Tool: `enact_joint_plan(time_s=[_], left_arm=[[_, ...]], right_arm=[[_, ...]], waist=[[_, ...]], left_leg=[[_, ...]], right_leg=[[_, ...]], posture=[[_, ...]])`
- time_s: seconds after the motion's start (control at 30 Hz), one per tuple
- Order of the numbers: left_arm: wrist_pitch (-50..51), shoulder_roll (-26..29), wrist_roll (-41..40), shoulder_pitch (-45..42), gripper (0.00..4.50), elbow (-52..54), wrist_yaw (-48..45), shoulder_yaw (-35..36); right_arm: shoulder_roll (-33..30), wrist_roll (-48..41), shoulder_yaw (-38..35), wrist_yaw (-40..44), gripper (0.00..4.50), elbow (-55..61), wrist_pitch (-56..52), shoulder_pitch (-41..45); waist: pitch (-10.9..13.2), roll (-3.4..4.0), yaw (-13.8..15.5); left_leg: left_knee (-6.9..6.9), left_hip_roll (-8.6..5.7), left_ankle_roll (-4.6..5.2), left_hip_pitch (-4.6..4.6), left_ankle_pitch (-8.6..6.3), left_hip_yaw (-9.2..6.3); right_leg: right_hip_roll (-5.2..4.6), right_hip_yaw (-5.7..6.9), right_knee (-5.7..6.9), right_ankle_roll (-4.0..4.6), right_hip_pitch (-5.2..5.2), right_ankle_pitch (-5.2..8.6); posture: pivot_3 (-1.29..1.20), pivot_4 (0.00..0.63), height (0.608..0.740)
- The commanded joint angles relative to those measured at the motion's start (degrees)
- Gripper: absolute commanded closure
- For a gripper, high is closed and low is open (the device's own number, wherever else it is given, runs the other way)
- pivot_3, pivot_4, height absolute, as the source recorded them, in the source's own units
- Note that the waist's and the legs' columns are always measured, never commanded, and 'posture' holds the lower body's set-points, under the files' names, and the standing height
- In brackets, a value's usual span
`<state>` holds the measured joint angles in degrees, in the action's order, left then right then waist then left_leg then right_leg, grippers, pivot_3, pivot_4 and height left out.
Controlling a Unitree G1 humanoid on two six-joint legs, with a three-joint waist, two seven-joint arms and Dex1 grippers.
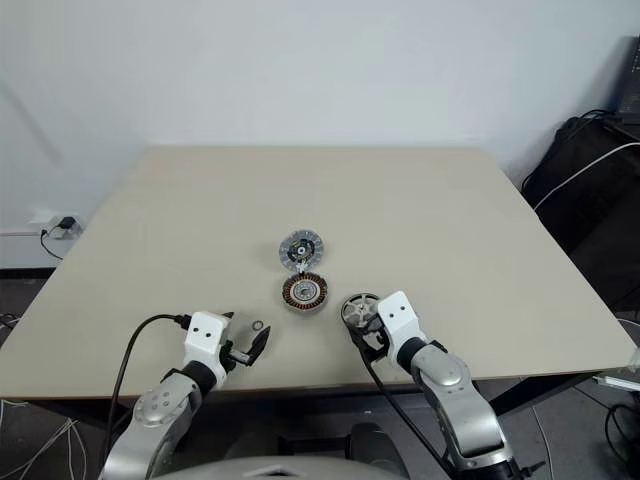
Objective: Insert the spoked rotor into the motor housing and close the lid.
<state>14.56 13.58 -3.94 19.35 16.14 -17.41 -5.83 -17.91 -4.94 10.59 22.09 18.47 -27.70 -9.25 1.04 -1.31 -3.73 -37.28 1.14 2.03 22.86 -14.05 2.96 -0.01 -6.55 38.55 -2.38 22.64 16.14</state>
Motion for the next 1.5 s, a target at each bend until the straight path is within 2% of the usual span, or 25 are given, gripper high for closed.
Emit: enact_joint_plan(time_s=[0.03, 0.43, 0.97, 1.23, 1.33, 1.5], left_arm=[[-0.7, -0.2, 0.0, -0.9, 0.00, 0.5, 0.0, -0.2], [0.4, -0.4, 0.0, -1.7, 0.00, 0.1, 0.1, -0.4], [8.6, -1.6, 1.0, -13.7, 0.00, -12.0, 0.0, -1.3], [14.1, -0.1, 0.7, -11.9, 0.00, -9.8, -2.9, -3.6], [15.6, 0.5, 0.9, -10.6, 0.60, -8.8, -2.9, -4.0], [16.2, 0.8, 1.3, -9.0, 2.24, -7.5, -1.8, -3.7]], right_arm=[[0.2, 0.1, -0.5, -0.4, 0.02, 1.1, 1.1, 0.8], [1.2, -0.4, -0.4, -0.1, 0.02, 0.9, 1.2, 1.0], [2.2, -0.2, -0.8, -0.7, 0.02, 1.4, 1.4, 0.9], [2.6, -0.2, -0.6, -1.3, 0.02, 1.7, 1.5, 0.4], [2.7, -0.2, -0.6, -1.3, 0.00, 1.5, 1.5, 0.5], [2.8, -0.2, -0.4, -1.1, 0.00, 1.0, 1.5, 1.0]], waist=[[0.0, 0.00, 0.0], [0.0, 0.00, 0.0], [0.0, -0.01, 0.2], [-0.2, 0.14, 0.2], [-0.3, 0.23, 0.2], [-0.4, 0.34, 0.2]], left_leg=[[0.00, 0.00, 0.00, 0.00, 0.00, 0.00], [0.00, 0.00, 0.01, 0.00, 0.00, 0.00], [-0.07, -0.04, 0.18, -0.07, 0.11, -0.01], [-0.07, -0.04, 0.08, -0.12, 0.05, -0.02], [-0.07, -0.04, 0.08, -0.14, 0.03, -0.01], [-0.07, -0.06, 0.03, -0.15, -0.01, -0.01]], right_leg=[[0.00, 0.00, 0.00, 0.00, 0.00, 0.00], [0.00, 0.00, 0.00, -0.01, -0.01, 0.00], [0.07, 0.19, 0.03, -0.09, -0.10, -0.06], [0.03, 0.18, 0.03, -0.09, -0.14, -0.06], [0.00, 0.17, 0.03, -0.09, -0.15, -0.06], [-0.05, 0.17, 0.03, -0.08, -0.17, -0.06]], posture=[[0.00, 0.000, 0.740], [0.00, 0.000, 0.740], [0.00, 0.000, 0.740], [0.00, 0.000, 0.740], [0.00, 0.000, 0.740], [0.00, 0.000, 0.740]])
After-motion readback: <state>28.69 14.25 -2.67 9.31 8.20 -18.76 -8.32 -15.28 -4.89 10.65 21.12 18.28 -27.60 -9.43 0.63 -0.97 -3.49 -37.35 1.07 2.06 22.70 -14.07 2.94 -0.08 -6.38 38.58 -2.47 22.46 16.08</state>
